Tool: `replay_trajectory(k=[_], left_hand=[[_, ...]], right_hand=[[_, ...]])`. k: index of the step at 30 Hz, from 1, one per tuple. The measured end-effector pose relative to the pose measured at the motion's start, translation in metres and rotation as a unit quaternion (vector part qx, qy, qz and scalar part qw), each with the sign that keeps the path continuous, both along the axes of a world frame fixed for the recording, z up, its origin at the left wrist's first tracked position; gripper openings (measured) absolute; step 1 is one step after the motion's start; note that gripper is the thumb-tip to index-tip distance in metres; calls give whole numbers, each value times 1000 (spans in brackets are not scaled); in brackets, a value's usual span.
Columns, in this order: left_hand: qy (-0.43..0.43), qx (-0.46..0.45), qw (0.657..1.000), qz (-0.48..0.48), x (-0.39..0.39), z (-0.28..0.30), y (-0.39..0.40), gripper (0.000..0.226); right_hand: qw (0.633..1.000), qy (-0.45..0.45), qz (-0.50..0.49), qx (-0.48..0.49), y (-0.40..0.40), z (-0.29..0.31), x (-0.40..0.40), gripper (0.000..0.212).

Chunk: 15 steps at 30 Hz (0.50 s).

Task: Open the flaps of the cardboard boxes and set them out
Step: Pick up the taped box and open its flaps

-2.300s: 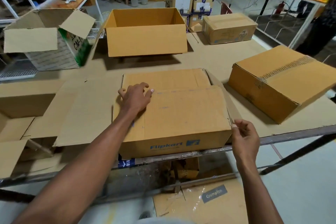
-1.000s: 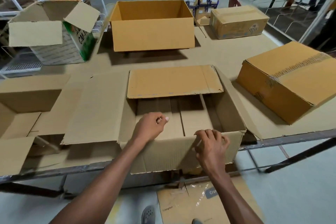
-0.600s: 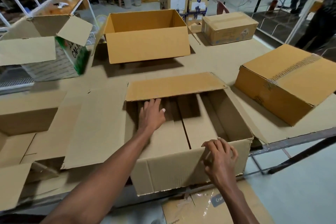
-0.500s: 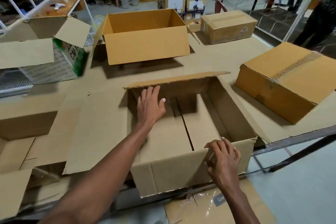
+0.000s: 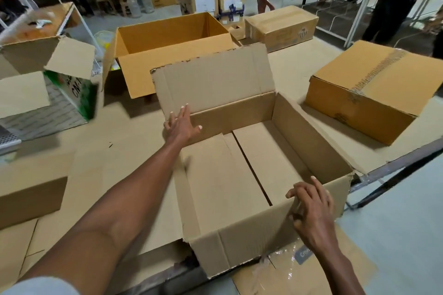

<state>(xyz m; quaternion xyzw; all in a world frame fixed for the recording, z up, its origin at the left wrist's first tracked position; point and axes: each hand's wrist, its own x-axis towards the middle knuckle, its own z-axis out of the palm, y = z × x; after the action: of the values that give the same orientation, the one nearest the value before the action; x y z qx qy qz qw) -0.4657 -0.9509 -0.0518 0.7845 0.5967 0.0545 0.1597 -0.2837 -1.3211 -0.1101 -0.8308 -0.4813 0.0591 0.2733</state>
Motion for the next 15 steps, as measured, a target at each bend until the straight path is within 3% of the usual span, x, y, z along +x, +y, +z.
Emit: replay_trajectory(k=[7, 15], left_hand=[[49, -8, 999, -19, -4, -12, 14, 76], [63, -38, 997, -27, -5, -13, 18, 83]], right_hand=[[1000, -4, -6, -5, 3, -5, -1, 67], [1000, -1, -3, -19, 3, -5, 2, 68]])
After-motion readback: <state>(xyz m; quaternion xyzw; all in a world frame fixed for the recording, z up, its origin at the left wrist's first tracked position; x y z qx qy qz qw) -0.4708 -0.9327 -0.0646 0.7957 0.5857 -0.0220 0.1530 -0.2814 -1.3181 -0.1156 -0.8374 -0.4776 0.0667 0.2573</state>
